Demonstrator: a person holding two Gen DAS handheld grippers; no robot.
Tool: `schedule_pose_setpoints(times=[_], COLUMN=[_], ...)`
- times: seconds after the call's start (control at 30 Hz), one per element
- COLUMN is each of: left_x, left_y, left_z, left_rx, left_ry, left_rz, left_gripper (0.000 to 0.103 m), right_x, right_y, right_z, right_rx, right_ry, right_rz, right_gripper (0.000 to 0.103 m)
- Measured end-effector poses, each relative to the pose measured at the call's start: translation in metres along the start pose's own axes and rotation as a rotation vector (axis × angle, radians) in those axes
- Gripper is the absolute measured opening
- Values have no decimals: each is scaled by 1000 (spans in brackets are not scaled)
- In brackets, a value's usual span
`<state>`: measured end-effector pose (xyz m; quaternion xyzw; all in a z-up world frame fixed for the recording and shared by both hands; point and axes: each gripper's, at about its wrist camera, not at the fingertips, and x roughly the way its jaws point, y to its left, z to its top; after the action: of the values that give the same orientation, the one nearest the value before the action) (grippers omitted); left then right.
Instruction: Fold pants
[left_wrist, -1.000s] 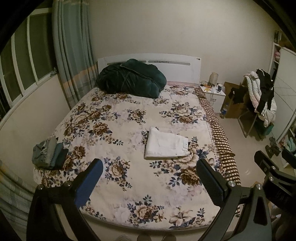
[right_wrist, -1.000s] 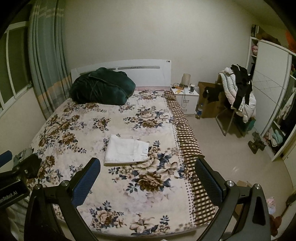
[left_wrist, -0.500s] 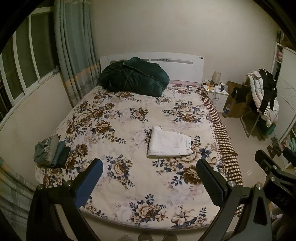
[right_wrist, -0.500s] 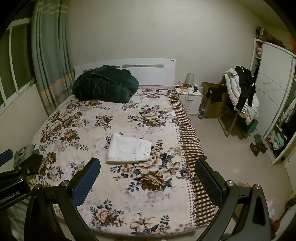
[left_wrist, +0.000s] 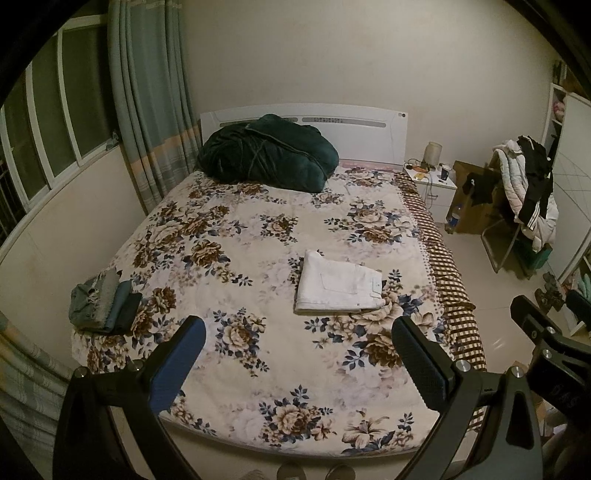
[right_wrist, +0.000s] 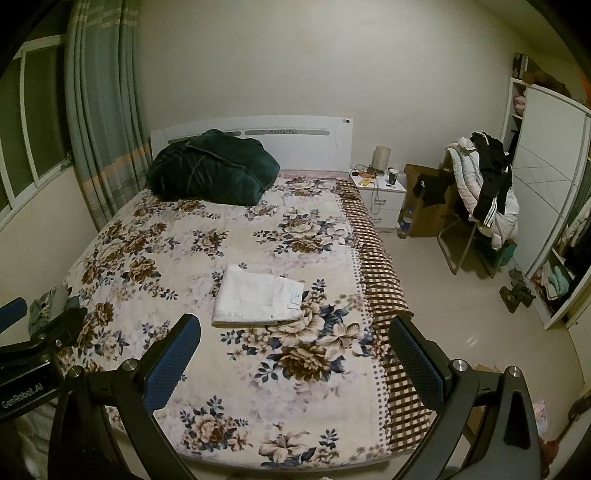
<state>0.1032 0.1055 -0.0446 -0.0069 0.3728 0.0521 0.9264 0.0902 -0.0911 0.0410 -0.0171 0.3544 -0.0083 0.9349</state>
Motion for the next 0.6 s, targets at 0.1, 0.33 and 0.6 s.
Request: schedule_pose_setpoints(times=[0.1,0.33,0.6], left_x=[0,-2,-3], left_y=[0,-2,-3], left_z=[0,4,8], left_rx=[2,7,7], left_ry=[-4,-9,-11], left_rz=[2,0,-2], left_gripper=[103,103,103], right_x=[0,0,1], right_y=[0,0,0], right_z=[0,2,1], right_rx=[1,-5,-5], right_ry=[1,-1,-1], right_rz=[1,2,1], right_gripper=[103,103,103])
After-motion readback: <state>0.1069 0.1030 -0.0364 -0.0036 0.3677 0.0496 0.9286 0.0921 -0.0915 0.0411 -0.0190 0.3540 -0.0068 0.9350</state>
